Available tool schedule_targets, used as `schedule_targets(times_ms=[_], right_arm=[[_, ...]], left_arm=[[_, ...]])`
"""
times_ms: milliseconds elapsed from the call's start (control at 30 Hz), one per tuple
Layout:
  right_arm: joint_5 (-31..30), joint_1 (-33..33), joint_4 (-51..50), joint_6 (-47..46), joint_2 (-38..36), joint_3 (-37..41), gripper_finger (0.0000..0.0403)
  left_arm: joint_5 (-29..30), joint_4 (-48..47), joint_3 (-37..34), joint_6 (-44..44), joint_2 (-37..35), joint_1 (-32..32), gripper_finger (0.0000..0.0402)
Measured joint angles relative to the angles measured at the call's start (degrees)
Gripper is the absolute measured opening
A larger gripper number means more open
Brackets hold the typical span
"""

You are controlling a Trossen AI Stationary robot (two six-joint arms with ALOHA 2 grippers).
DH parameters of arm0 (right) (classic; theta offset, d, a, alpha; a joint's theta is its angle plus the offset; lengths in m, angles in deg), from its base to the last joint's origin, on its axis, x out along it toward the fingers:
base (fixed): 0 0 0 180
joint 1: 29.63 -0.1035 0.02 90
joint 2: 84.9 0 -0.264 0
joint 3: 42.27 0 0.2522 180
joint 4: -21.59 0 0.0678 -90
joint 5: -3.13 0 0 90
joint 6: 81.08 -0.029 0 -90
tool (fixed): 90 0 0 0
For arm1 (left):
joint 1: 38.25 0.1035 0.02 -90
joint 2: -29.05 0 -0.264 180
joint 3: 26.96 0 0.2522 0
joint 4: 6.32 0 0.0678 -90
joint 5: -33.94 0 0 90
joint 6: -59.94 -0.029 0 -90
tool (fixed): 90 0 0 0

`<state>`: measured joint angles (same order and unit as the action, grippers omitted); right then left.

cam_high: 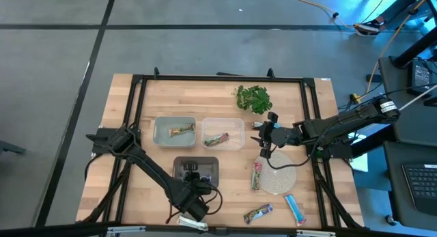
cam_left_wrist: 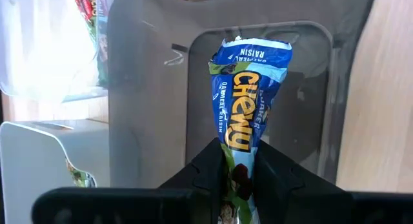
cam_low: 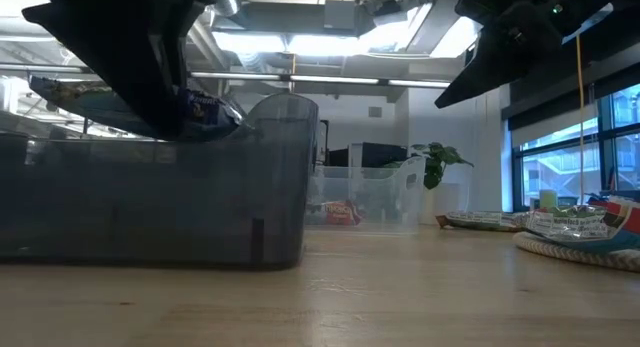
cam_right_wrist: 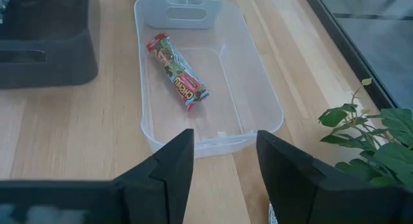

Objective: Pick and place Granola Bars by type
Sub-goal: Put the blue granola bar into the black transparent bin, then put the yellow granola bar into the gray bin

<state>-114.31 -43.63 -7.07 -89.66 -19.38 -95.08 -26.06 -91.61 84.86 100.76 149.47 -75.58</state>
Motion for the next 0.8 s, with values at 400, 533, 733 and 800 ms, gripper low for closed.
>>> schedule_targets(times_ms=[400, 533, 733, 800], right_arm=[[0.0, 0.0, 0.0, 0.0, 0.0, 0.0, 0.0172], [0.0, 0.0, -0.1, 0.0, 0.0, 0.0, 0.0172], [0.0, 0.0, -0.2, 0.0, 0.0, 0.0, 0.0172], [0.0, 0.0, -0.3, 0.0, 0.0, 0.0, 0.0172]], left_arm=[[-1.8, 0.0, 0.0, 0.0, 0.0, 0.0, 0.0061], [-1.8, 0.0, 0.0, 0.5, 0.0, 0.0, 0.0082], [-4.0, -0.7, 0.4, -0.8, 0.1, 0.0, 0.0128], [-4.6, -2.3, 2.2, -0.5, 0.2, -0.1, 0.0137]])
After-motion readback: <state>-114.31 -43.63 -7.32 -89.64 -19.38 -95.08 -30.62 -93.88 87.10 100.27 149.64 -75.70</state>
